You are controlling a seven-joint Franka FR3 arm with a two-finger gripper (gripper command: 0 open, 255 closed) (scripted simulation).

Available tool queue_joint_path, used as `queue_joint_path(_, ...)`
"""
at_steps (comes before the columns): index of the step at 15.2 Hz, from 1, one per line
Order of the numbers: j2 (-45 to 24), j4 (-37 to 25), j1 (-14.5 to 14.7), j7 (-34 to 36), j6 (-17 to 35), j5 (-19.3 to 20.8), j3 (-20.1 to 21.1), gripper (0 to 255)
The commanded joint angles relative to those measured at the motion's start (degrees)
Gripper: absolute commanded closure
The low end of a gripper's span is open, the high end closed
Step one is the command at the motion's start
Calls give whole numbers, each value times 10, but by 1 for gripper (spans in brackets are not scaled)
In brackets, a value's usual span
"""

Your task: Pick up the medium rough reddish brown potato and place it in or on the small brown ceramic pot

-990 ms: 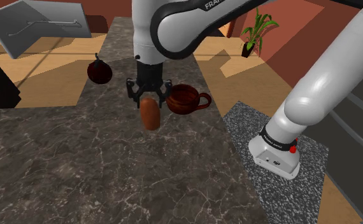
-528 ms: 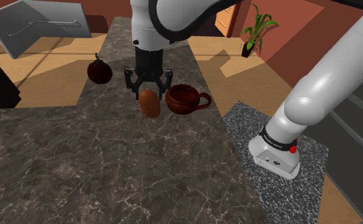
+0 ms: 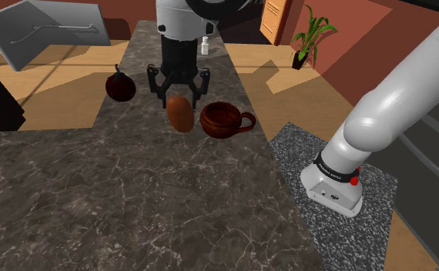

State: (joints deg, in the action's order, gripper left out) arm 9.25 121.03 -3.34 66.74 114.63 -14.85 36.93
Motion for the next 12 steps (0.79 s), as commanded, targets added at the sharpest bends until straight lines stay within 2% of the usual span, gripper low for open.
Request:
queue_joint_path(1,3,-13,-1,1,-16,0,-2,255)
queue_joint_path(7,11,-48,-2,3,-58,0,-7,255)
queue_joint_path(12,89,14,-17,-82,-83,-30,-66,255)
